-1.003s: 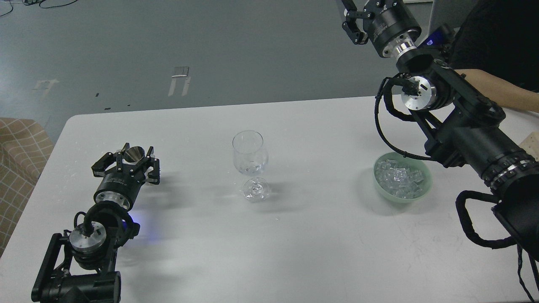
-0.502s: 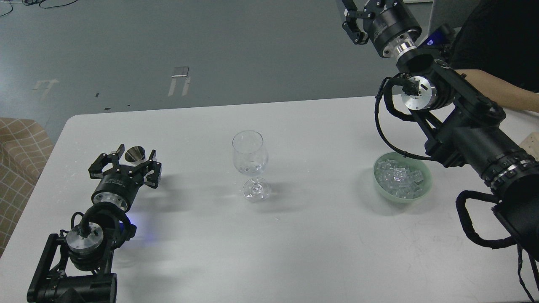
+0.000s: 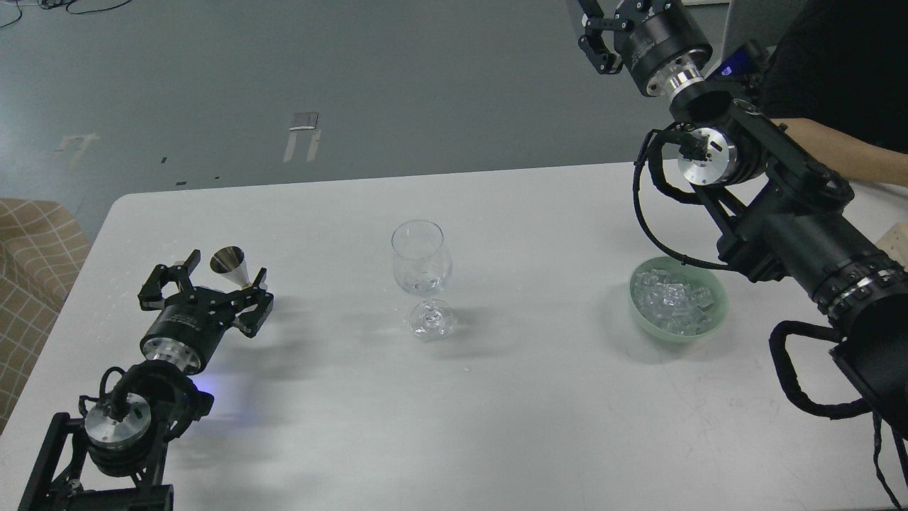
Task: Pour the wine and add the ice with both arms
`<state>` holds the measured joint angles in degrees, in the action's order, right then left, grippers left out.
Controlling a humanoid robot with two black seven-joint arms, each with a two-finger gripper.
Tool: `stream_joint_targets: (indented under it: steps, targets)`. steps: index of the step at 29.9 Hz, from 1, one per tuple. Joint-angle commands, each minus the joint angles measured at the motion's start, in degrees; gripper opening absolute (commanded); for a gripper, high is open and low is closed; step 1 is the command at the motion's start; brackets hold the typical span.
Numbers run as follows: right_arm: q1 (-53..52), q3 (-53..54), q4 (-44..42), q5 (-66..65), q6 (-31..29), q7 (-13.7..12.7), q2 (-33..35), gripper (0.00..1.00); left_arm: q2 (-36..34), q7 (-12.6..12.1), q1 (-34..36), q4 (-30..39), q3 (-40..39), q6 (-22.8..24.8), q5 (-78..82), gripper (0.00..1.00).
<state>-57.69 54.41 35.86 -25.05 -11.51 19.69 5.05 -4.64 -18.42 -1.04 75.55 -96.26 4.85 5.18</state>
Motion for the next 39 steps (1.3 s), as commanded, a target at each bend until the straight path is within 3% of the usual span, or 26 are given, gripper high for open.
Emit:
stream_joint_targets:
  steps: [1,4,6,12,15,19,22,29,34,39]
  targets:
    - [0.12,0.00,0.09,0.00,-0.09,0.00,0.22,1.00,-0.28,-2.67,-3.87,3.37,-0.41,1.74,0.01,0.98]
    - [0.12,-0.09,0.26,0.09,-0.35,0.00,0.84,1.00,-1.77,-4.87,-6.86,5.31,-0.85,4.28,-0.08,0.98]
    - [0.21,-0.18,0.96,0.09,-0.53,0.00,2.24,1.00,-4.23,-6.54,-9.58,5.57,-1.03,8.75,-0.08,0.98]
    - [1.26,-0.35,3.25,0.09,-0.70,-0.09,5.49,1.00,-10.91,-6.81,-13.37,5.14,-3.57,20.35,-0.17,0.98]
    - [1.97,-0.35,4.30,0.09,-0.70,-0.09,6.55,1.00,-12.41,-6.81,-13.55,4.96,-6.82,23.15,-0.25,0.98]
    - [3.28,-0.70,6.06,-0.53,-0.70,-0.09,8.22,1.00,-13.99,-6.98,-12.49,4.96,-11.93,23.15,0.01,0.98]
    - [3.81,-6.30,9.91,-0.88,-0.53,-0.09,12.33,1.00,-19.69,-6.63,-9.17,4.96,-12.11,23.15,2.72,0.98]
    - [4.52,-14.24,21.01,-6.42,0.70,0.00,25.27,1.00,-21.20,-6.63,3.42,4.78,-11.23,23.15,18.90,0.98]
    - [7.67,-18.89,34.86,-21.14,2.98,0.09,40.80,1.00,-21.11,-6.63,16.74,2.50,-3.08,23.01,33.56,0.98]
    - [13.46,-19.25,43.13,-38.36,6.40,0.44,49.77,1.00,-20.68,-6.54,23.97,0.30,3.26,21.96,37.44,0.98]
